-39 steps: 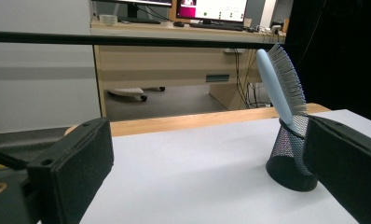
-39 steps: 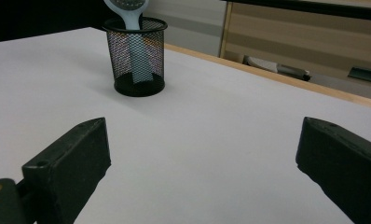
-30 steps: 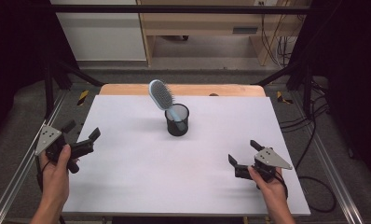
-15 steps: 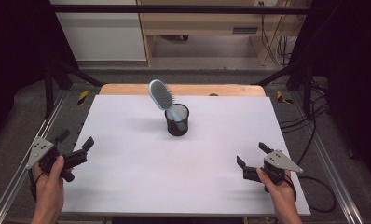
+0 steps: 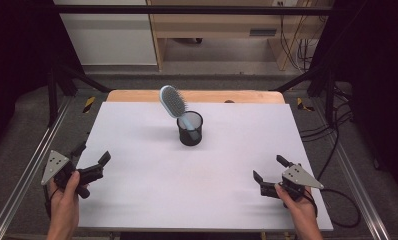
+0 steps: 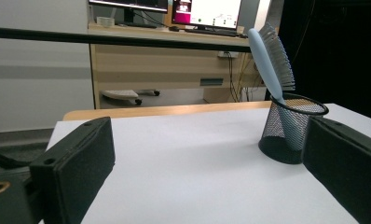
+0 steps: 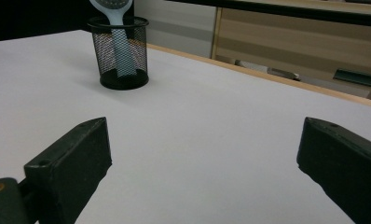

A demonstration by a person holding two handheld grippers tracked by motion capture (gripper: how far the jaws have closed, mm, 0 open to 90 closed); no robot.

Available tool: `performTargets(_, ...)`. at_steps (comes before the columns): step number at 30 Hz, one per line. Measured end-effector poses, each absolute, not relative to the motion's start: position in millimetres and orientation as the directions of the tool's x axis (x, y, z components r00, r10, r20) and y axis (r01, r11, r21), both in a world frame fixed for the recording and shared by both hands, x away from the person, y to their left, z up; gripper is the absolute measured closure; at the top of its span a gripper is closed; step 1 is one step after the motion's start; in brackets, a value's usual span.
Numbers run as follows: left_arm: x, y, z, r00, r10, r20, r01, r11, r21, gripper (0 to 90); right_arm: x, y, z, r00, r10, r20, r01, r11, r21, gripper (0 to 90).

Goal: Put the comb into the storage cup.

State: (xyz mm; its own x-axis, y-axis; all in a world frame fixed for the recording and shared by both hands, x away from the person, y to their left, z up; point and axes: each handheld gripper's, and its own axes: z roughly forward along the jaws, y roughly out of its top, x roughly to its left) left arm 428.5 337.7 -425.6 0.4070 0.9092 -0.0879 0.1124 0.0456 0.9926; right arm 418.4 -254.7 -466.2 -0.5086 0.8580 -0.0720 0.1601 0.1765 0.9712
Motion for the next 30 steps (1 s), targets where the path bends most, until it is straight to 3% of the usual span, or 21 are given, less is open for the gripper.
performTargets(30,419,312,-439,0.475,0.880,-0.008,0.092,-0.041,0.995,2.5,414,-243,-468,-0.585,0.806,-0.085,0.115,0.187,0.976,2.9)
